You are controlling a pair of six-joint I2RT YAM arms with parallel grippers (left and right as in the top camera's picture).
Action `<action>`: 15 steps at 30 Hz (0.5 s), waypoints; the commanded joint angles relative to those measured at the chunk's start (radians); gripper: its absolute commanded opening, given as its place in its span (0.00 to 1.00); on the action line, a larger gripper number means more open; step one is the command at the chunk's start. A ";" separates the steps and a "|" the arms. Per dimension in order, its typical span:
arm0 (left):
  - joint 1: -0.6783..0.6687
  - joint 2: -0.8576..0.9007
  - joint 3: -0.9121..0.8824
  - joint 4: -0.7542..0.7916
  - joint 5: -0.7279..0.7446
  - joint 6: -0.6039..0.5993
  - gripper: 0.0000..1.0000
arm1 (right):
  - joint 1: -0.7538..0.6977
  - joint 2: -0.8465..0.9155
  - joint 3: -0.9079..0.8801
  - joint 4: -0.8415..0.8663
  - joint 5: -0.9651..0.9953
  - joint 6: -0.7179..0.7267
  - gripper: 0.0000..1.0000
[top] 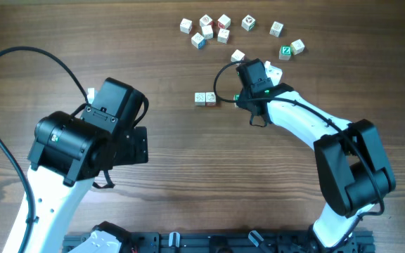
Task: Form a horizontal line
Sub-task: 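Push the green block left against the pair with the right gripper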
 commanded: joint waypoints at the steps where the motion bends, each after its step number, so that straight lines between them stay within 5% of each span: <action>1: 0.003 -0.007 0.000 0.000 -0.009 -0.002 1.00 | -0.004 0.012 -0.007 0.019 -0.109 -0.080 0.05; 15: 0.003 -0.007 0.000 0.000 -0.009 -0.002 1.00 | -0.004 0.012 -0.006 0.051 -0.166 -0.121 0.05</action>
